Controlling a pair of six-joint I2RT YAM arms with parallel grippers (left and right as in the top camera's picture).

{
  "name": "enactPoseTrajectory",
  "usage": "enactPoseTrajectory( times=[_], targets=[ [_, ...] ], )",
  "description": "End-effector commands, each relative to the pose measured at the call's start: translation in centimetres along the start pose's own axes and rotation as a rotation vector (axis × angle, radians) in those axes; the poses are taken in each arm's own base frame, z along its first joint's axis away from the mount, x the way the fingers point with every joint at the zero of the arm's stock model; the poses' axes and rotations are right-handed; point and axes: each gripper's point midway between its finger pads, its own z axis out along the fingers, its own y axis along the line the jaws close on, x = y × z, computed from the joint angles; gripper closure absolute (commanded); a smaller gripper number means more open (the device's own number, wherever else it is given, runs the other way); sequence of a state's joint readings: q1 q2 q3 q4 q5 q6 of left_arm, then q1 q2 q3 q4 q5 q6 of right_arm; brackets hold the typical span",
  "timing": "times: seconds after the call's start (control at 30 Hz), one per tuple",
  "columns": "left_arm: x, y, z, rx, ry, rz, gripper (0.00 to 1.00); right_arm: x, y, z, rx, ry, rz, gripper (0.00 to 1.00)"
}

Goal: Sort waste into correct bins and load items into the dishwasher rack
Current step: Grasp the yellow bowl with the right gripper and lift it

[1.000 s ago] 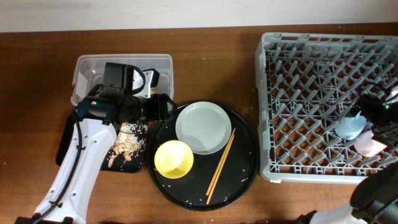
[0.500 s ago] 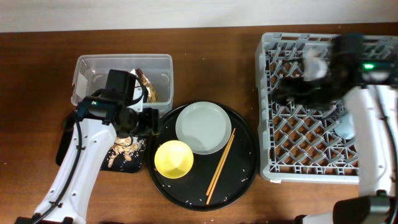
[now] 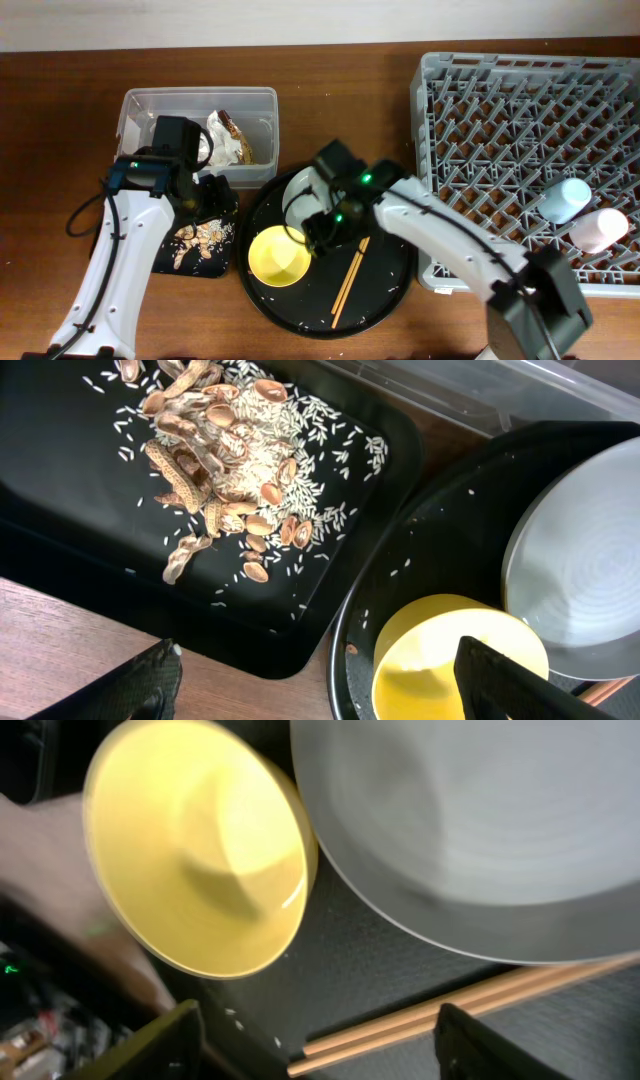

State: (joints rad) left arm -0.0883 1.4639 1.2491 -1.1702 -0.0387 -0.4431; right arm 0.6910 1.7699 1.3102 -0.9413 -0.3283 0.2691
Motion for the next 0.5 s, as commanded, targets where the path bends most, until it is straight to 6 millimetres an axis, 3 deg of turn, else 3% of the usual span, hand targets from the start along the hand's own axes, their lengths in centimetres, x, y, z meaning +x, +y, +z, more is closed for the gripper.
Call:
enactPoseTrajectory(
  times=[0.0,0.1,0.13,0.33,0.47],
  targets=[
    [-0.3,0.3,-0.5,-0.006,-0.022,-0.021,0.13,1.5,-0.4,3.4,0.038,0.041,0.080,0.30],
    [-0.3,0.3,-0.5,-0.006,-0.023,-0.021,0.13,1.6,-0.2,5.2,0.039,0.051,0.082,0.36],
    [-0.3,0.3,-0.5,-0.006,-0.023,-0.021,0.13,1.4,-0.1,5.4,0.036,0.045,0.079,0.43],
    [-0.3,0.3,-0.5,-0.005,-0.022,-0.021,0.13,1.2,-0.6,5.8,0.057,0.031,0.149,0.64],
    [-0.3,0.3,-0.5,-0.005,-0.022,-0.021,0.13,1.3,-0.7,5.9,0.057,0.031,0.163,0.70]
  ],
)
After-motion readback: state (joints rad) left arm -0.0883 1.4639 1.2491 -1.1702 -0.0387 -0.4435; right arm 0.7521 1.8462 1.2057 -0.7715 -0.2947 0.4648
